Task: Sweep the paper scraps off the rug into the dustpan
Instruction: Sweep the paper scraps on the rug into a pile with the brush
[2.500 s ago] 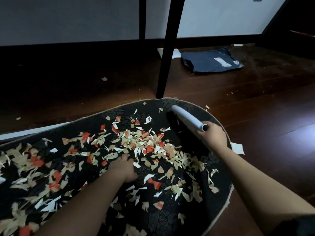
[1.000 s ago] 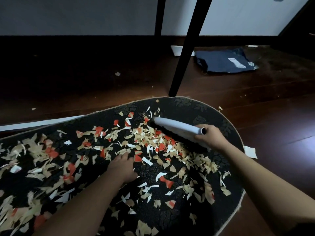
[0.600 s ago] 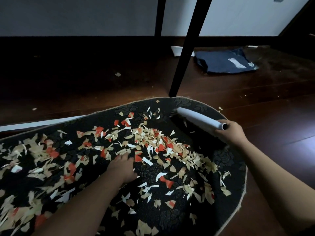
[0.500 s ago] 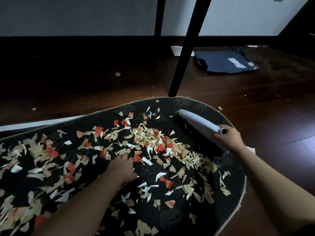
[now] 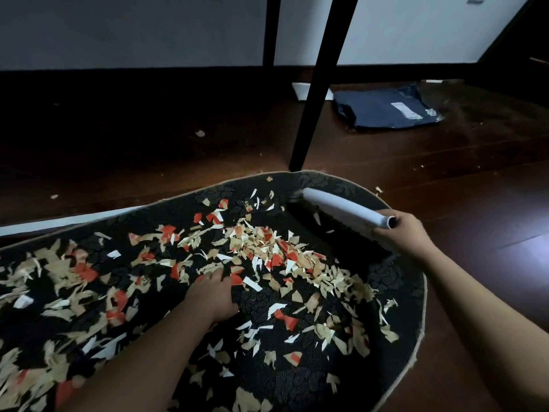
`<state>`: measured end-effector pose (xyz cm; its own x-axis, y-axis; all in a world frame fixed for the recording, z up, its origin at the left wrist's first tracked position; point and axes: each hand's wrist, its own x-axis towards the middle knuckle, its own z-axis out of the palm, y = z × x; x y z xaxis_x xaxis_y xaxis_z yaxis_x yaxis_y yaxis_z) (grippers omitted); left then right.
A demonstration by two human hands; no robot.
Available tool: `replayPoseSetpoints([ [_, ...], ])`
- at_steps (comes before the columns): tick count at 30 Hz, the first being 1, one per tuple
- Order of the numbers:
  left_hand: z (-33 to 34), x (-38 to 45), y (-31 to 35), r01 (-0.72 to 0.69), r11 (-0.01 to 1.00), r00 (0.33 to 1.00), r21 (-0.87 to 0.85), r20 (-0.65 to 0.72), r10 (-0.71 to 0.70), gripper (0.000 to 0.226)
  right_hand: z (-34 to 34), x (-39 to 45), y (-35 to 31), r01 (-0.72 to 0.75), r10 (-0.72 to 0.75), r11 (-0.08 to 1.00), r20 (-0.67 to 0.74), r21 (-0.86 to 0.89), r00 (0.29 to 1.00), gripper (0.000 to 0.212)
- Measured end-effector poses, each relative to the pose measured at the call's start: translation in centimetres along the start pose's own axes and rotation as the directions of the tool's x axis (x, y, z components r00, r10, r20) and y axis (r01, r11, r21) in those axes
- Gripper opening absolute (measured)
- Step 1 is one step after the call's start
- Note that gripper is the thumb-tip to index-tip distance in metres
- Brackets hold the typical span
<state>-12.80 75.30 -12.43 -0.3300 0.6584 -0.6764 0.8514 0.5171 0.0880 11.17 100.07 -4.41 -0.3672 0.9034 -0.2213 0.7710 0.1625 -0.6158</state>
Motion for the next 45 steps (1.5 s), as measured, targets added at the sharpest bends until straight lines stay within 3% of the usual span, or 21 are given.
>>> replayPoseSetpoints([
  [3,0.0,-0.1,0.0,0.003,1.0,1.0,-0.005,0.0,-0.003,0.077,0.2,0.0,1.2,-0.061,0.058,0.996,-0.046,-0.069,0.997,0.033],
  [6,-0.1,-0.1,0.1,0.004,1.0,1.0,0.009,0.008,-0.004,0.077,1.8,-0.5,1.3,-0.108,0.109,0.994,0.029,-0.03,0.994,0.033],
  [9,0.0,0.0,0.3,0.003,1.0,1.0,0.009,0.016,-0.003,0.077,3.3,-1.0,0.9,-0.013,0.026,0.996,0.139,-0.088,0.99,0.035],
  [12,0.2,0.0,0.5,0.001,1.0,1.0,0.005,0.024,-0.001,0.079,2.1,-1.1,0.3,-0.012,0.007,0.999,0.149,0.031,0.989,0.033],
  [15,0.1,0.1,0.5,0.0,1.0,1.0,0.008,0.024,0.0,0.078,-0.1,-1.0,0.0,0.01,-0.02,0.994,0.09,0.112,0.996,0.032],
  [21,-0.1,0.2,0.4,0.005,1.0,1.0,0.005,0.024,-0.005,0.078,-1.0,-0.1,1.6,-0.06,0.057,0.996,-0.055,-0.06,0.997,0.034],
  [24,-0.1,0.2,0.5,0.007,1.0,1.0,0.019,0.023,-0.008,0.079,0.7,-0.9,1.6,-0.088,0.09,0.991,0.009,-0.099,0.996,0.036],
  [27,0.1,0.1,0.7,0.005,1.0,1.0,0.03,0.025,-0.005,0.079,2.5,-1.8,0.9,-0.011,0.033,0.989,0.148,-0.149,0.988,0.036],
  [30,0.2,0.0,1.1,-0.002,1.0,0.999,0.03,0.032,0.001,0.08,2.0,-1.8,0.7,0.005,0.003,0.999,0.171,-0.044,0.985,0.035],
  [35,0.0,0.0,1.6,-0.022,1.0,0.999,0.018,0.028,0.022,0.08,-0.2,-0.9,0.9,0.029,-0.03,0.999,0.012,0.036,0.999,0.035],
  [39,-0.2,0.0,1.6,-0.026,1.0,1.0,0.011,0.011,0.026,0.078,-0.5,-0.1,1.7,-0.063,0.062,0.998,-0.088,-0.006,0.994,0.033],
  [43,-0.1,0.1,1.4,-0.016,1.0,1.0,0.014,0.023,0.016,0.078,2.0,-1.0,1.5,-0.109,0.11,0.993,0.008,-0.044,0.994,0.033],
  [45,-0.1,0.1,1.2,-0.011,1.0,1.0,0.011,0.022,0.011,0.078,3.5,-1.4,0.7,-0.03,0.037,0.995,0.077,-0.091,0.996,0.034],
])
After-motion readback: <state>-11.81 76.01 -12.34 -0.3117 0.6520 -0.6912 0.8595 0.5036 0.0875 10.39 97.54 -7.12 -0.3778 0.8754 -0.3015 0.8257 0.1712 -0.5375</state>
